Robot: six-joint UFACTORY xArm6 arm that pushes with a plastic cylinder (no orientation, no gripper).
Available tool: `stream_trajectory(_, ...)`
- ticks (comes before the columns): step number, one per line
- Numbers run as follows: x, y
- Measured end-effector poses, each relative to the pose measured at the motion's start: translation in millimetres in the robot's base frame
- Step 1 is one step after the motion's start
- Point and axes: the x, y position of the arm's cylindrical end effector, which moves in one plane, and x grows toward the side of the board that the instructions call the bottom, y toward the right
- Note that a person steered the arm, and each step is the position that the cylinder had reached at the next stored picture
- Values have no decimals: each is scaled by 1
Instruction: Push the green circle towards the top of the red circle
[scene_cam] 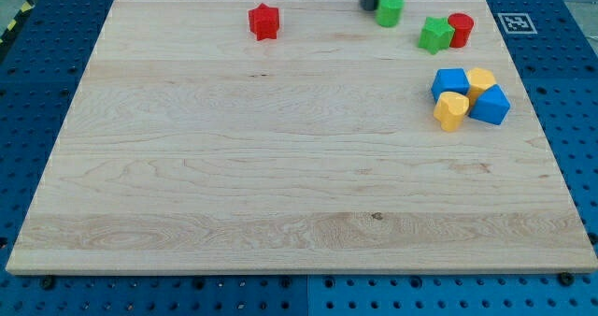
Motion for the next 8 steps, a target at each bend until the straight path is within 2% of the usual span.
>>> stream_trajectory(1, -1, 57)
stream_trajectory(2, -13, 40)
stream_trajectory(3, -13, -18)
stream_trajectory(4, 5, -46)
stream_trajectory(6, 45, 4)
stream_trajectory(7, 45, 39)
stream_trajectory(8, 45, 51)
